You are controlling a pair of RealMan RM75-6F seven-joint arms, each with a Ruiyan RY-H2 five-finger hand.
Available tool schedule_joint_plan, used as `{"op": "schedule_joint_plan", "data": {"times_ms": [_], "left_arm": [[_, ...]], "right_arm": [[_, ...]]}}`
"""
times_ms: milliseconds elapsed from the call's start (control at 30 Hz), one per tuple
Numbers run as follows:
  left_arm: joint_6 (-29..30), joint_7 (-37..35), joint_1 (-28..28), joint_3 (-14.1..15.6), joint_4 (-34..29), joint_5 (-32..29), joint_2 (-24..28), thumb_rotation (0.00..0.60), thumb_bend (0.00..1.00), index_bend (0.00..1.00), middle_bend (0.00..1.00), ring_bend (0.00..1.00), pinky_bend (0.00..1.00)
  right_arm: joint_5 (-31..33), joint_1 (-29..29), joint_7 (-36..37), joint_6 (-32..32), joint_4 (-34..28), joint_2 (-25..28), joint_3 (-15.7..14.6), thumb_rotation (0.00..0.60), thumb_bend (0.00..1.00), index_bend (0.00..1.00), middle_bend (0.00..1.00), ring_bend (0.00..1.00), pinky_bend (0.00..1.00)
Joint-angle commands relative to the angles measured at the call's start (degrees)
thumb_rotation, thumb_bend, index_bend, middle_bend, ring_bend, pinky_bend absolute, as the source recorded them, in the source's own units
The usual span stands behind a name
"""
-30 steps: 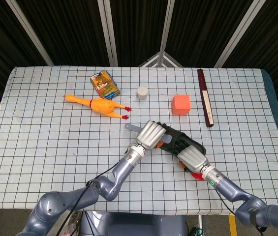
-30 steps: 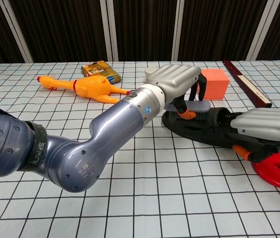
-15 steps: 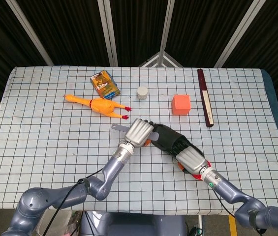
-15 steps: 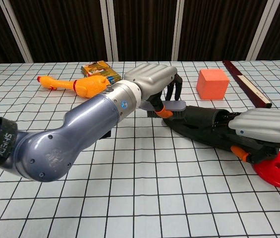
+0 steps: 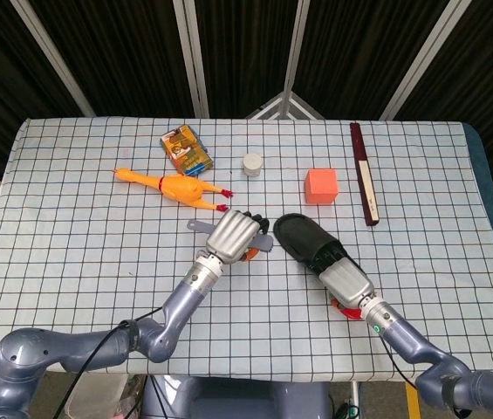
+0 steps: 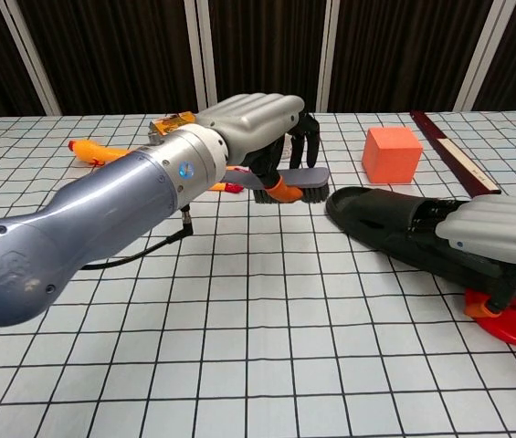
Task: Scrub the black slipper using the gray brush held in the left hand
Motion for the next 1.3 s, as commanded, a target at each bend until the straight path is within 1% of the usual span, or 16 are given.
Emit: {"op": "schedule_joint_plan", "data": {"times_ms": [33,167,267,400,567,633,733,833,900,933,967,1067,1167,1300], "left_arm": [[0.62,0.61,2.16,1.55,-6.18,-0.59,3.71,0.6,0.46,0.55,0.63,0.51,0.6],[1.27,1.09,3.93,3.29,-11.32,-0.75,6.61,0.6,0.46,0.55,0.63,0.51,0.6],[1.6,1.22,5.08,4.7,-14.01,-0.82,8.22,0.6,0.46,0.55,0.63,0.51,0.6],[1.98,1.4,6.27,6.3,-16.2,-0.95,9.67,0.6,0.46,0.55,0.63,0.51,0.6],[2.53,2.0,7.05,7.34,-17.76,-0.92,10.87,0.6,0.46,0.55,0.63,0.51,0.6],[2.76,2.28,7.31,7.7,-18.5,-0.81,11.4,0.6,0.46,0.55,0.63,0.51,0.6],[3.25,2.43,8.08,8.73,-20.33,-0.12,12.73,0.6,0.46,0.55,0.63,0.51,0.6],[3.62,2.16,9.03,9.98,-22.28,0.63,14.13,0.6,0.46,0.55,0.63,0.51,0.6],[3.99,1.88,9.88,11.17,-23.51,1.4,15.1,0.6,0.46,0.55,0.63,0.51,0.6],[4.3,1.75,10.47,12.03,-24.04,1.99,15.63,0.6,0.46,0.55,0.63,0.51,0.6],[4.61,1.65,11.0,12.81,-24.24,2.51,15.96,0.6,0.46,0.55,0.63,0.51,0.6],[5.36,1.28,12.15,14.44,-24.05,3.88,16.35,0.6,0.46,0.55,0.63,0.51,0.6],[5.77,0.73,13.15,15.87,-23.28,4.93,16.44,0.6,0.46,0.55,0.63,0.51,0.6],[6.37,-0.01,14.65,17.78,-20.68,6.37,15.76,0.6,0.45,0.54,0.62,0.51,0.59]], "right_arm": [[7.85,-2.67,-9.66,2.57,-8.92,4.58,-0.25,0.6,0.26,0.0,0.0,0.0,0.0],[8.34,-4.51,-11.76,5.25,-13.33,7.61,-1.72,0.6,0.26,0.0,0.0,0.0,0.0],[7.39,-5.31,-9.29,5.16,-15.44,9.37,-2.61,0.6,0.24,0.0,0.0,0.0,0.0],[5.1,-5.77,-5.61,4.39,-15.57,10.5,-3.49,0.6,0.23,0.0,0.0,0.0,0.0],[3.34,-6.14,-3.71,3.89,-15.99,10.83,-4.26,0.6,0.22,0.0,0.0,0.0,0.0],[3.14,-6.37,-4.0,4.01,-16.58,11.26,-4.58,0.6,0.21,0.0,0.0,0.0,0.0],[4.7,-7.37,-7.98,5.72,-18.88,12.84,-5.18,0.6,0.21,0.0,0.0,0.0,0.0],[5.36,-9.18,-11.76,9.86,-20.96,13.77,-5.29,0.6,0.21,0.0,0.0,0.0,0.0],[4.78,-11.3,-13.76,14.83,-21.77,13.99,-4.89,0.6,0.21,0.0,0.0,0.0,0.0],[3.97,-12.89,-13.91,18.31,-22.13,14.02,-4.52,0.6,0.21,0.0,0.0,0.0,0.0],[3.1,-14.26,-13.39,21.34,-22.23,14.04,-4.08,0.6,0.21,0.0,0.0,0.0,0.0],[0.66,-16.97,-11.13,26.49,-22.09,14.25,-3.8,0.6,0.21,0.0,0.0,0.0,0.0],[-1.48,-19.21,-8.0,30.18,-22.09,14.99,-3.88,0.6,0.21,0.0,0.0,0.0,0.0],[-5.19,-22.53,-1.59,34.93,-22.05,16.9,-4.61,0.6,0.21,0.0,0.0,0.0,0.0]]}}
